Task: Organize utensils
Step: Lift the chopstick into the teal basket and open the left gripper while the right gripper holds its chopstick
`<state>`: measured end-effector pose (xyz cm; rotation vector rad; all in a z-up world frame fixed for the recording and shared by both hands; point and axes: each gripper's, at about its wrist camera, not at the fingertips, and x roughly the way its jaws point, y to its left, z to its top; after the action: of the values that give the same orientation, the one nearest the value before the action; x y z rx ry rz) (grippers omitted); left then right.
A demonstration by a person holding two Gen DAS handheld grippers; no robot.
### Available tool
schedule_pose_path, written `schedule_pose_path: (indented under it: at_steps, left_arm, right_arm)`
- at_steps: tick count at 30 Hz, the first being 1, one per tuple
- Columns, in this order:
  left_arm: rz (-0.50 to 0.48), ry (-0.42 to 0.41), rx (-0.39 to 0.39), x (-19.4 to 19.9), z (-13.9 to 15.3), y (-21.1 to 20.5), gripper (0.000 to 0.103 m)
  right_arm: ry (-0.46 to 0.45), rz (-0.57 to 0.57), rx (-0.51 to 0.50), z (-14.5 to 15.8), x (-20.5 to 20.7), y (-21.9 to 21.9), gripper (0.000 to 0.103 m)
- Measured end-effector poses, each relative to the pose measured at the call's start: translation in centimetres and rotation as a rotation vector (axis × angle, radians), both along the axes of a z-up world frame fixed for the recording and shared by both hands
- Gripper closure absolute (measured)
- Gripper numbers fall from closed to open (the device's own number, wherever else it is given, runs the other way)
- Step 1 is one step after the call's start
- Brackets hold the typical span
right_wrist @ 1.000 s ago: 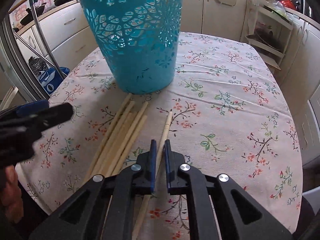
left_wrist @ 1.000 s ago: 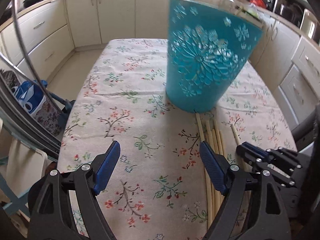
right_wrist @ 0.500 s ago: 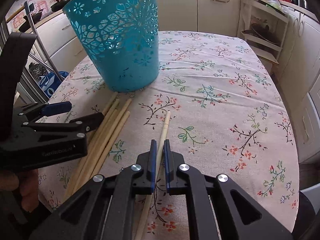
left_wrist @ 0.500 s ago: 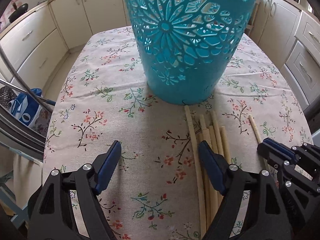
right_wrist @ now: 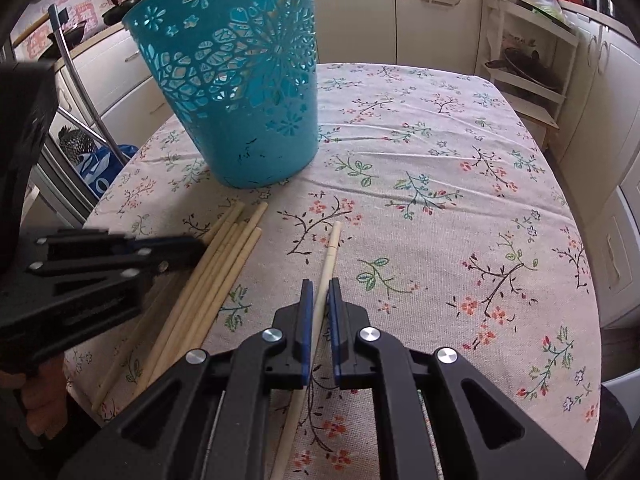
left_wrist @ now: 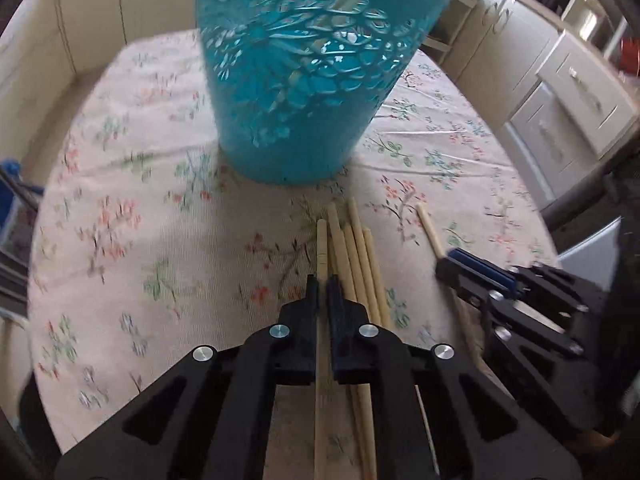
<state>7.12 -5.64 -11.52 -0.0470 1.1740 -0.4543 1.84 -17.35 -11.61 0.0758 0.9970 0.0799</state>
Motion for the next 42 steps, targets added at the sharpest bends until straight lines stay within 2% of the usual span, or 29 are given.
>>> schedule_pose_path:
  at_steps: [3,6,8,10,11,15,20,23,27,33,37,38,40,42]
  left_arm:
    - [-0.018,-0.004,-0.094,-1.3,2.7,1.7,0.098]
    - [-0.048,-0.092,-0.198,-2.0,8.5,3.1,0.098]
    - [-0.054,-0.197,-0.258,-1.9,13.3,3.8,0.098]
    - [-0.046,-0.289,-0.282,-1.6,16.7,3.9,0.098]
    - [-0.037,-0.360,-0.292,-1.2,18.7,3.9,0.098]
    - [0.047,-0.613,-0.265,1.6,23.1,2.0,0.098]
    - [0.229,-0.824,-0.244,5.9,23.2,0.7,0.098]
    - [0.305,-0.862,-0.219,7.7,22.2,0.0,0.098]
    - [0.345,-0.832,-0.125,9.9,20.0,-1.2,0.098]
    - [0.278,-0.747,-0.056,10.2,16.9,-1.7,0.098]
    - [0.241,-0.689,-0.013,9.4,15.4,-1.3,0.097]
    - [0.236,-0.674,-0.007,9.2,15.1,-1.1,0.092]
    - [0.249,-0.659,0.007,8.3,14.7,0.0,0.077]
    - [0.298,-0.675,0.006,6.4,14.8,2.0,0.049]
  right_arm:
    - [-0.016,-0.009,0.006,0.0,-0.2,-0.1,0.095]
    - [-0.023,-0.016,0.021,-0.1,-0.3,-0.2,0.095]
    - [-0.028,-0.018,0.023,-0.1,-0.4,-0.2,0.095]
    - [-0.033,-0.021,0.026,-0.1,-0.4,-0.2,0.095]
    - [-0.035,-0.022,0.028,-0.1,-0.5,-0.2,0.095]
    - [-0.038,-0.027,0.037,-0.1,-0.5,-0.3,0.095]
    - [-0.021,-0.034,0.059,-0.1,-0.3,-0.7,0.095]
    - [-0.006,-0.032,0.076,0.0,-0.3,-0.9,0.095]
    - [0.005,-0.027,0.084,0.0,-0.3,-1.1,0.095]
    - [0.031,-0.018,0.078,0.2,-0.1,-1.0,0.095]
    - [0.030,0.009,0.027,0.2,-0.1,-0.6,0.095]
    - [0.026,0.017,0.008,0.3,-0.2,-0.3,0.095]
    - [0.017,0.031,-0.021,0.2,-0.3,0.0,0.095]
    - [0.010,0.037,-0.034,0.2,-0.3,0.1,0.095]
